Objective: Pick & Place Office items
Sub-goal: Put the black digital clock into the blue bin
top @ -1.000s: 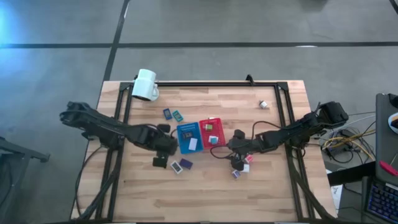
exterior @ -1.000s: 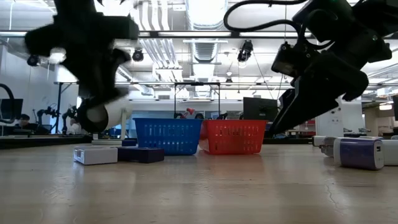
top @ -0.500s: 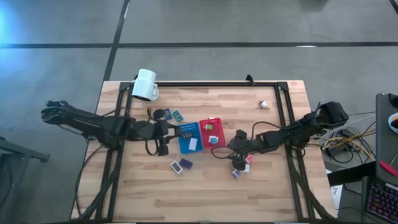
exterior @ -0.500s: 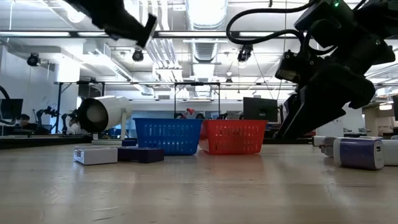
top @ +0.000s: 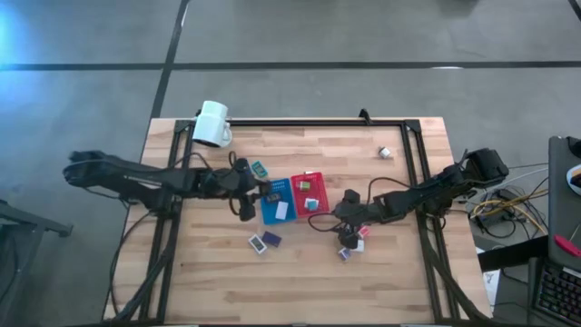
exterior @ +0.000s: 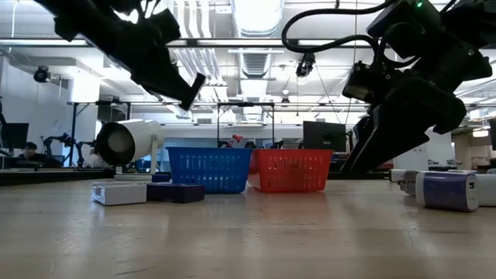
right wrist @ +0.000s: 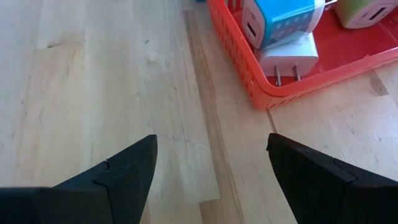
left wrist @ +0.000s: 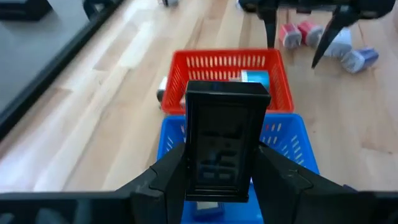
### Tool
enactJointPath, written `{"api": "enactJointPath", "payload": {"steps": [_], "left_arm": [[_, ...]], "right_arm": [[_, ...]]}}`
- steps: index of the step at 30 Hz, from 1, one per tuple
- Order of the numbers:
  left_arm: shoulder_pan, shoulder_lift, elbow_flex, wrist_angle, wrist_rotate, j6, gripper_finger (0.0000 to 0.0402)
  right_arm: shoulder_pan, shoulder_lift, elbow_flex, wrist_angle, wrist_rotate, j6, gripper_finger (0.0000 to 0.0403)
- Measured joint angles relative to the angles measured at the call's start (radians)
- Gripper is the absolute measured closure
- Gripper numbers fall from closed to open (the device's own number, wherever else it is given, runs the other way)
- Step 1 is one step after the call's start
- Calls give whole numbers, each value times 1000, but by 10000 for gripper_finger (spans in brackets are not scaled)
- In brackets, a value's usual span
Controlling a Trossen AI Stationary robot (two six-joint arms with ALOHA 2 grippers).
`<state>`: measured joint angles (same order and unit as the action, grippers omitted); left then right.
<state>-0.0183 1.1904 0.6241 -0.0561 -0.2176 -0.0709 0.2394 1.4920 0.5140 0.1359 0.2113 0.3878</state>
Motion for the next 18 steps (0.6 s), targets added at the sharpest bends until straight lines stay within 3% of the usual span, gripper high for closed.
{"api": "enactJointPath", "payload": {"steps": [18], "left_arm": [[10,275,99,-78,108,-9,251]], "right_arm": [[0,0,0,12,0,-2,106]]}}
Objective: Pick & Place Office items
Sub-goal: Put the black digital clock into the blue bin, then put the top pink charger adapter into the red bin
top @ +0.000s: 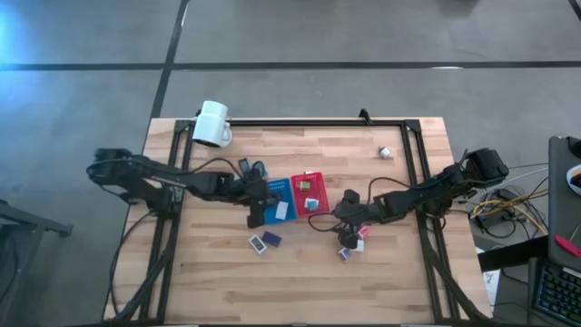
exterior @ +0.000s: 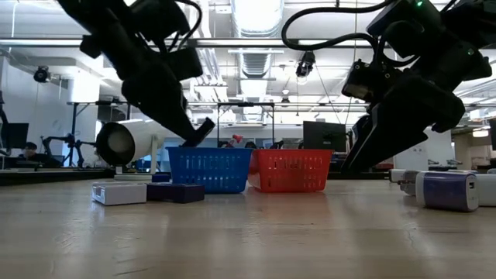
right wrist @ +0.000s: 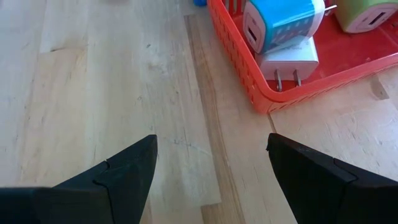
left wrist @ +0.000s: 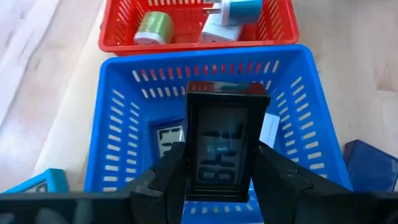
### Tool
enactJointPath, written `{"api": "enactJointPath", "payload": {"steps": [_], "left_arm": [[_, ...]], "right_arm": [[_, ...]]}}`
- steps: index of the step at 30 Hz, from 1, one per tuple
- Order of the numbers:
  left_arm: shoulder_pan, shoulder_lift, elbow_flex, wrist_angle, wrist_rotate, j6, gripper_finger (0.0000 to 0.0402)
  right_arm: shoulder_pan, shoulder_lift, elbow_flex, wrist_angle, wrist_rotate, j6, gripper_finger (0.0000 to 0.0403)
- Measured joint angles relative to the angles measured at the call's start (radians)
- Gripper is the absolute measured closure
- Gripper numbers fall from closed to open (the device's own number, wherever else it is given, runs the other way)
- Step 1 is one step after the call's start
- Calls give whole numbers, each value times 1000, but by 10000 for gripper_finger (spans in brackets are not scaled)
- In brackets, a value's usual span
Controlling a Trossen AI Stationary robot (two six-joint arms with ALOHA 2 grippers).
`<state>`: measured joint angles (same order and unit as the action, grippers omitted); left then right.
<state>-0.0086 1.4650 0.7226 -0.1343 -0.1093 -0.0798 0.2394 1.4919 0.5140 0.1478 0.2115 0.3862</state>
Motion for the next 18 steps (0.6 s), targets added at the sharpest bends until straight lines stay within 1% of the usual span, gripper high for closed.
{"api": "enactJointPath", "payload": {"steps": [2,5,8,10,14,18], "left_arm": [[0,11,17,-2,2,2,237],[1,20,42,-19,13,1,200],[8,24,65,-67,40,-7,169],[12,24,78,-104,51,-22,155],[17,24,97,-177,50,-33,142],[17,23,107,-182,50,-33,141]], "right_arm": [[0,0,0,0,0,0,106],[0,0,0,0,0,2,106],[0,0,0,0,0,3,106],[0,0,0,0,0,4,106],[0,0,0,1,0,4,106],[0,0,0,1,0,4,106]]}}
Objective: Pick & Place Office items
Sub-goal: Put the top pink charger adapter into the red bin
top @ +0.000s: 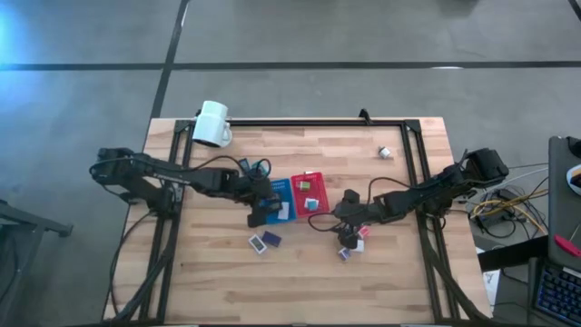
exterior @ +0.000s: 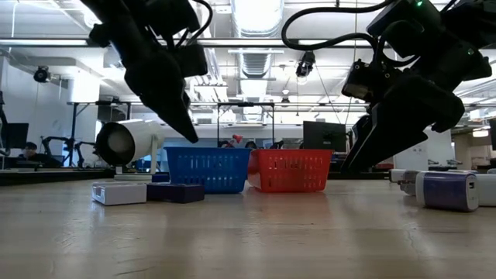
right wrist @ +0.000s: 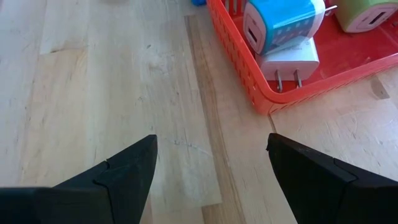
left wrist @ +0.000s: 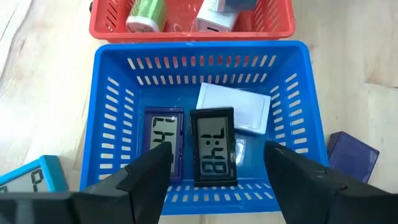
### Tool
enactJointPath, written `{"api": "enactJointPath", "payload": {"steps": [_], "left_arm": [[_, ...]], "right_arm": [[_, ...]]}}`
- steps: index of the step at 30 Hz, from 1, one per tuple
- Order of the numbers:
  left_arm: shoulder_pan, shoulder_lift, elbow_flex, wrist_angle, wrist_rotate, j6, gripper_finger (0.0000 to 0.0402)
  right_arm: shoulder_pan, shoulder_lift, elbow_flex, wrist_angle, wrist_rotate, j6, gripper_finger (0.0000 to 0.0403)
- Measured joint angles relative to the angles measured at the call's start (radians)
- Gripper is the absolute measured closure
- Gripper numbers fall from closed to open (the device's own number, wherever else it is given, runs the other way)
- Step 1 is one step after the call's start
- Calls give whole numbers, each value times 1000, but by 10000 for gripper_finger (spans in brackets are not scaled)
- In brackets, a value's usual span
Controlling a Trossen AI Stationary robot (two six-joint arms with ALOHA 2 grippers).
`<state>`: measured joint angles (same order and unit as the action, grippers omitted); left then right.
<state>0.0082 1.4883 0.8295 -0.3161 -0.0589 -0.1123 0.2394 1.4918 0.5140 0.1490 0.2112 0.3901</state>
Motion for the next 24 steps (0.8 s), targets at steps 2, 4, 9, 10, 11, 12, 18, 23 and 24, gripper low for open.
{"api": "enactJointPath", "payload": {"steps": [2,4,9,10,11,12,18,23,24], "left_arm": [[0,-1,5,0,0,0,141],[-3,-7,11,-3,6,0,141],[-24,-50,21,-52,99,-58,141],[-34,-62,23,-71,114,-76,140],[-47,-75,26,-91,122,-94,140],[-64,-89,28,-108,123,-112,141],[-207,-164,30,-183,71,-213,143],[-329,-186,30,-275,-45,-293,143],[-350,-185,30,-292,-58,-308,143]], "right_arm": [[0,0,0,0,0,0,106],[0,0,0,0,0,0,106],[0,0,0,-6,-11,0,106],[0,0,0,-12,-11,0,106],[0,-1,0,-19,-16,3,106],[-1,-3,0,-25,-28,6,106],[0,-51,62,-227,-63,30,106],[-1,-150,206,-611,-54,59,106],[0,-171,239,-667,-53,59,106]]}}
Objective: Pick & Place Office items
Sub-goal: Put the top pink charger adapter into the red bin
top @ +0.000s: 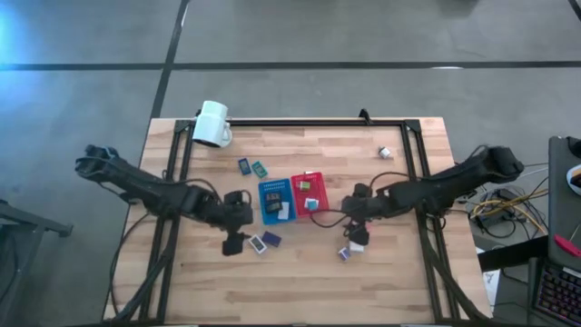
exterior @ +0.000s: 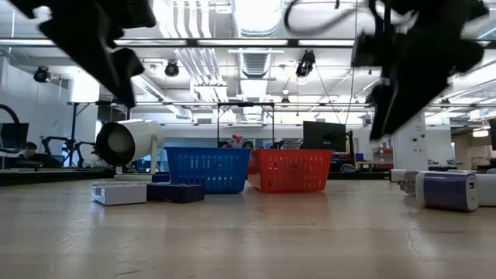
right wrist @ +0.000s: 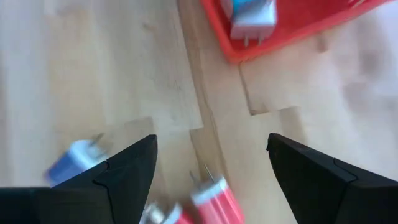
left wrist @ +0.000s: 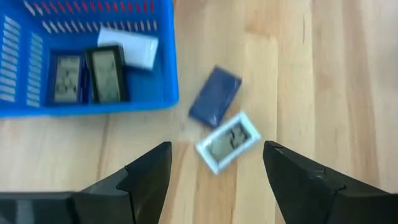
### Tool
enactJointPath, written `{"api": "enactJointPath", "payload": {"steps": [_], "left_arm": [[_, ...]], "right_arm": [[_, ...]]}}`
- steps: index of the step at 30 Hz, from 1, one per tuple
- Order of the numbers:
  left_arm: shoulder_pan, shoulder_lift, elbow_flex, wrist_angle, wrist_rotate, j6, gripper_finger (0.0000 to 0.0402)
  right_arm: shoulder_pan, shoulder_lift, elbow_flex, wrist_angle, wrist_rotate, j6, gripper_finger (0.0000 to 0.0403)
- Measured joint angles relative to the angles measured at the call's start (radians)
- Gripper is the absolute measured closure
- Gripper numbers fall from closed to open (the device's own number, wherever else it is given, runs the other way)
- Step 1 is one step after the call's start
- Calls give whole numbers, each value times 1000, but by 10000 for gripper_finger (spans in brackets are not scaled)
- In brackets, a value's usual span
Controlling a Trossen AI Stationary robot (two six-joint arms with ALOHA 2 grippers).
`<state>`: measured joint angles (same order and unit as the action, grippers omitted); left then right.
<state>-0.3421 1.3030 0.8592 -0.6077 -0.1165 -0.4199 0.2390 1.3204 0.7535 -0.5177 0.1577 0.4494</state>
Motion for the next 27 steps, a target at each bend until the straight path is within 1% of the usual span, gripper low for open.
{"api": "enactJointPath", "payload": {"steps": [5,9,13,19,27], "left_arm": [[-73,16,-26,-17,-29,-49,143],[-102,20,-76,-15,-51,-74,143],[-113,20,-142,-12,-63,-121,143],[-113,20,-221,46,-59,-197,143],[-114,19,-212,61,-57,-221,145]], "right_arm": [[0,-63,153,-239,-6,6,106],[1,-55,249,-407,-46,16,106],[1,-23,287,-518,-102,46,106],[1,64,262,-529,-140,24,106],[1,218,239,-553,-148,-15,106]]}}
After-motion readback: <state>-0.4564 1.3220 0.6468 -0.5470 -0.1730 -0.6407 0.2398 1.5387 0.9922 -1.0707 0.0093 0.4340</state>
